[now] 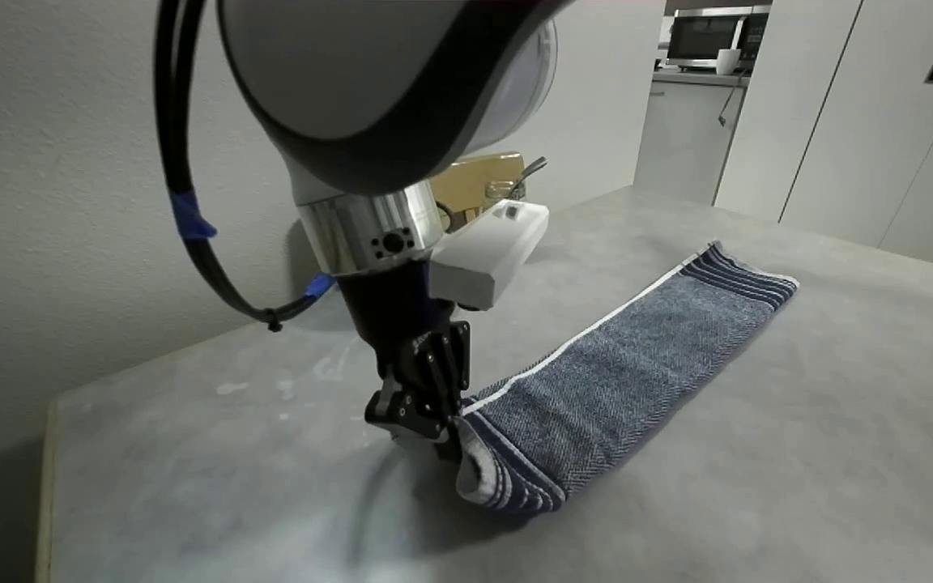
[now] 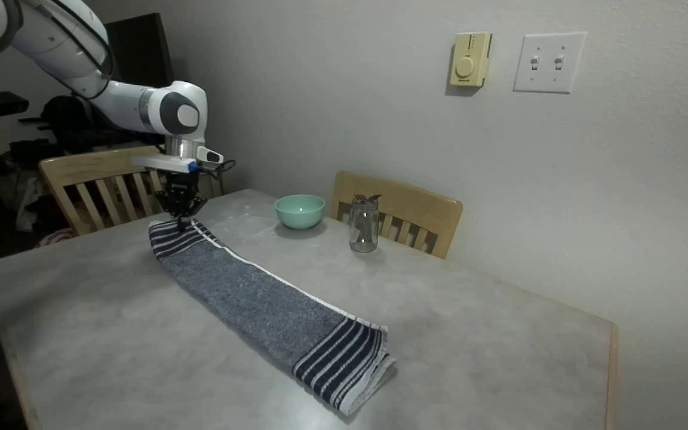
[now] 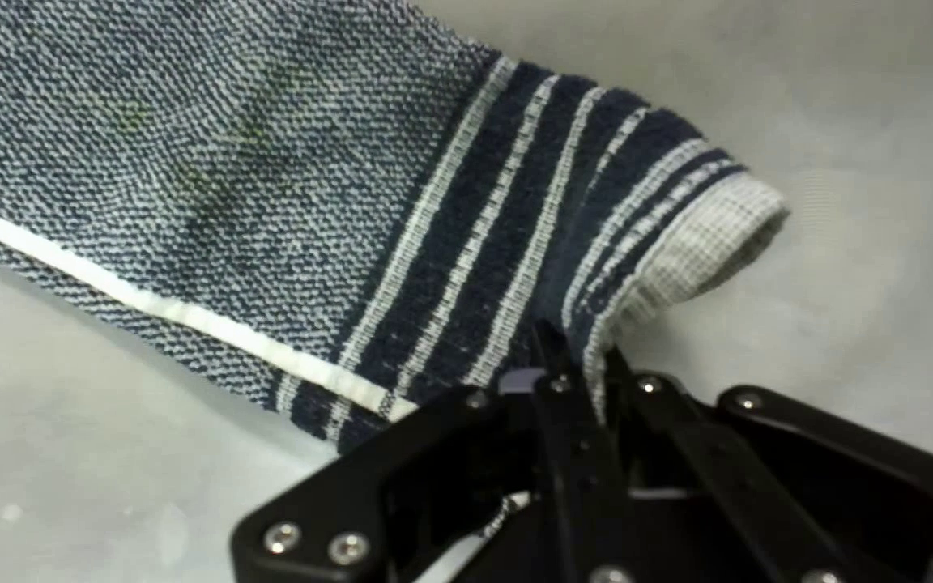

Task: Fold the towel on the table.

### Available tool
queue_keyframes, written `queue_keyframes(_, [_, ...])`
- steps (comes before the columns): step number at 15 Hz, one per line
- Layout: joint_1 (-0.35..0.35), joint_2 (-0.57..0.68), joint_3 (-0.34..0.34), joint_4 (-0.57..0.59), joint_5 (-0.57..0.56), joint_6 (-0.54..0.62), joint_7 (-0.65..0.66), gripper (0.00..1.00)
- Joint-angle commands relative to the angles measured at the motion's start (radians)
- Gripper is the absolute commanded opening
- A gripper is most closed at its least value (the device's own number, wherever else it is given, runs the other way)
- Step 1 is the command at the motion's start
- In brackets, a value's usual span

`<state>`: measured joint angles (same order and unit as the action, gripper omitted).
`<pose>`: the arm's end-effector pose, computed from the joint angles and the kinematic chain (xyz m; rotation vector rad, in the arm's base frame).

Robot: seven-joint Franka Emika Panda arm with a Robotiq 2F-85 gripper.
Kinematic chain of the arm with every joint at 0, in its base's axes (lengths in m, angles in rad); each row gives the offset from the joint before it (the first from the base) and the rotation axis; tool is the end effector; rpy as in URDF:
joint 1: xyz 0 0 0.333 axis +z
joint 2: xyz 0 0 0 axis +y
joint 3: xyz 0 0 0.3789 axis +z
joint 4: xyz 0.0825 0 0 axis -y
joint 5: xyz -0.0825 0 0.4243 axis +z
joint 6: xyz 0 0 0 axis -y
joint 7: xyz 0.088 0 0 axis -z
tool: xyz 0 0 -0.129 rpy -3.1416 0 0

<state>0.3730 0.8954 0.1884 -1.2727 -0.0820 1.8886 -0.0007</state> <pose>0.6948 0.3864 0.1944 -2.9908 -0.8414 0.4325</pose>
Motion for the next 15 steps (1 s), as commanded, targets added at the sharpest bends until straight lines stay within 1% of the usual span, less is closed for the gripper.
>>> queue_keyframes(1, [-0.009,-0.032,0.002,0.009,0.008,-0.057,-0.027,0.02])
queue_keyframes(4, [-0.024,-0.106,0.006,-0.059,0.008,-0.057,-0.012,0.02])
queue_keyframes(10, [-0.038,-0.278,-0.017,-0.209,-0.001,-0.092,0.033,0.02])
queue_keyframes(13, [-0.063,-0.364,-0.028,-0.305,-0.007,-0.109,0.017,0.02])
queue_keyframes(15, [-0.090,-0.431,-0.040,-0.396,-0.023,-0.090,-0.001,0.02])
